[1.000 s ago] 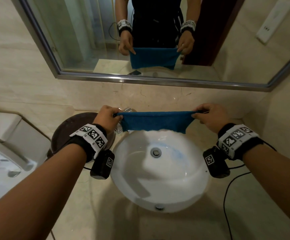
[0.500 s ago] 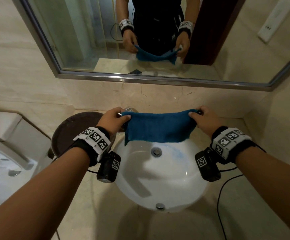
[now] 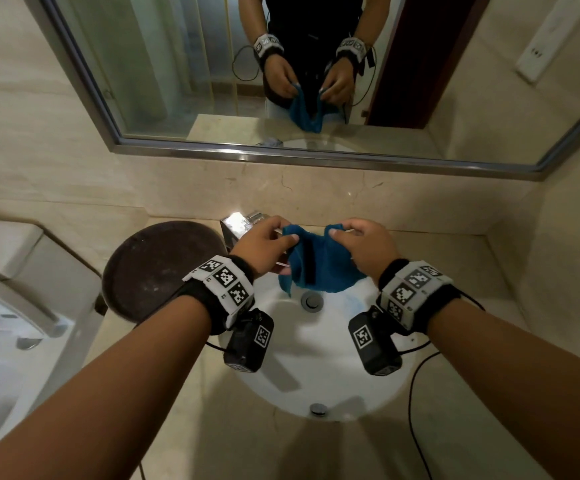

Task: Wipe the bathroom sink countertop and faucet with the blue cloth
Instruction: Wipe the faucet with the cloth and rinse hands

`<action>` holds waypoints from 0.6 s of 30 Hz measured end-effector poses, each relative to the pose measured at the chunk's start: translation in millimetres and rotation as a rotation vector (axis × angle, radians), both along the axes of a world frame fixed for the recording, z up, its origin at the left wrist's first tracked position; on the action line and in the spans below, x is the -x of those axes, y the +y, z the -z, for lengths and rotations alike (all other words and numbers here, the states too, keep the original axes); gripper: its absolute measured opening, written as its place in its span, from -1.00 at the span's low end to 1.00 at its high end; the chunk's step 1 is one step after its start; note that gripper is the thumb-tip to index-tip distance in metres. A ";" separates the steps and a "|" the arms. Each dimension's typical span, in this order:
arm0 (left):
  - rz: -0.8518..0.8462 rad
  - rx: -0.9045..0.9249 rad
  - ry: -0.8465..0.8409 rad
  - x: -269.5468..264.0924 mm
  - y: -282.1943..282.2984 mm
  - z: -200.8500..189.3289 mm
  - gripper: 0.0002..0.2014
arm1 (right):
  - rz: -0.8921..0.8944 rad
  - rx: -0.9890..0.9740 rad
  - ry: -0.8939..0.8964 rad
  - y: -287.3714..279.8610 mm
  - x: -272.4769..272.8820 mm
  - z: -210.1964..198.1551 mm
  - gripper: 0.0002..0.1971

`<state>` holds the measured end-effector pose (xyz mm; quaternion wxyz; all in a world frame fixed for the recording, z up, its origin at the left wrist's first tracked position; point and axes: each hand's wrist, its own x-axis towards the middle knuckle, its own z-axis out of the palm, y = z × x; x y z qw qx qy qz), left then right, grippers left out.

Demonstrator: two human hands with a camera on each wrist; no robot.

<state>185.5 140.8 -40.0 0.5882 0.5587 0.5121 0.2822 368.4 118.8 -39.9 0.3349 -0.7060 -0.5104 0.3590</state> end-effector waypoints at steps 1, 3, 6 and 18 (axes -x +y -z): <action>0.003 0.002 -0.005 -3.8 -1.1 0.4 -0.93 | -0.009 -0.003 0.021 -0.7 3.3 0.7 -0.77; 0.004 0.011 -0.013 -10.1 -4.4 -0.2 -0.94 | -0.035 0.001 0.059 -2.1 8.5 2.5 -0.82; 0.041 0.049 -0.033 -17.7 -8.0 -2.0 -0.90 | -0.067 0.003 0.152 -5.9 17.3 -4.4 -0.92; 0.131 -0.009 -0.006 -5.4 -7.0 -10.1 -0.74 | -0.082 -0.046 0.173 -7.4 8.4 0.6 -0.78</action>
